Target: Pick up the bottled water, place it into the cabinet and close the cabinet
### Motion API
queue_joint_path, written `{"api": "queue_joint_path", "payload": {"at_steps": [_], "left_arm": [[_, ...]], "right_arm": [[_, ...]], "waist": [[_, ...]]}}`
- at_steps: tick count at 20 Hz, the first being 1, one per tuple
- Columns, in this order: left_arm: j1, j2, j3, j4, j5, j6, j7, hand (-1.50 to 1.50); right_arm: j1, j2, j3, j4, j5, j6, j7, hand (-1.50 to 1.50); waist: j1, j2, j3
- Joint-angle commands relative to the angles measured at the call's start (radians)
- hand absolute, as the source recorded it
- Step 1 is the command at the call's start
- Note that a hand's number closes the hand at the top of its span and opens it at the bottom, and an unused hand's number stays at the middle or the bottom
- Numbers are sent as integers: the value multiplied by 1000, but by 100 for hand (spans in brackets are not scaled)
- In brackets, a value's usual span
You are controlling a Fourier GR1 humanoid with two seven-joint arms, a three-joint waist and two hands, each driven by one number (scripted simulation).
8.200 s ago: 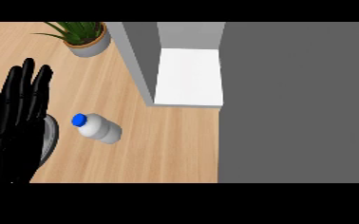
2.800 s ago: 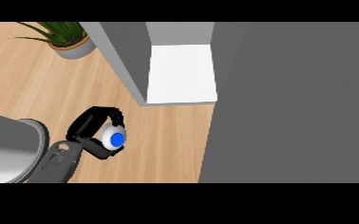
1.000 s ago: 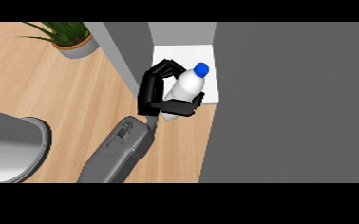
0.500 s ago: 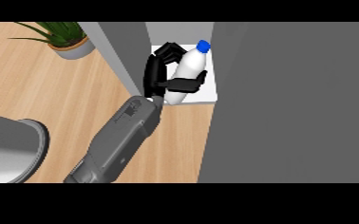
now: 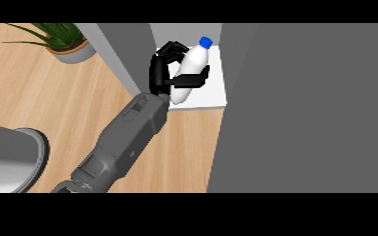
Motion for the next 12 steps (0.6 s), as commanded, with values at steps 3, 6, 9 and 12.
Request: {"api": "queue_joint_path", "payload": {"at_steps": [3, 6, 9, 12], "left_arm": [[-104, 0, 1, 157, 6, 59, -28, 150], [-133, 0, 55, 244, -6, 46, -101, 150], [-161, 0, 73, 287, 3, 61, -129, 150], [-206, 32, 58, 343, -39, 36, -107, 150]], "right_arm": [[23, 9, 26, -54, 27, -3, -8, -150], [17, -42, -63, -84, -59, 39, 6, -150], [58, -23, 29, -69, -4, 35, -42, -150], [71, -39, -70, -83, -69, 42, -51, -150]], "waist": [[-8, 2, 0], [-11, 10, 0], [-28, 10, 0], [-13, 8, 1]]}}
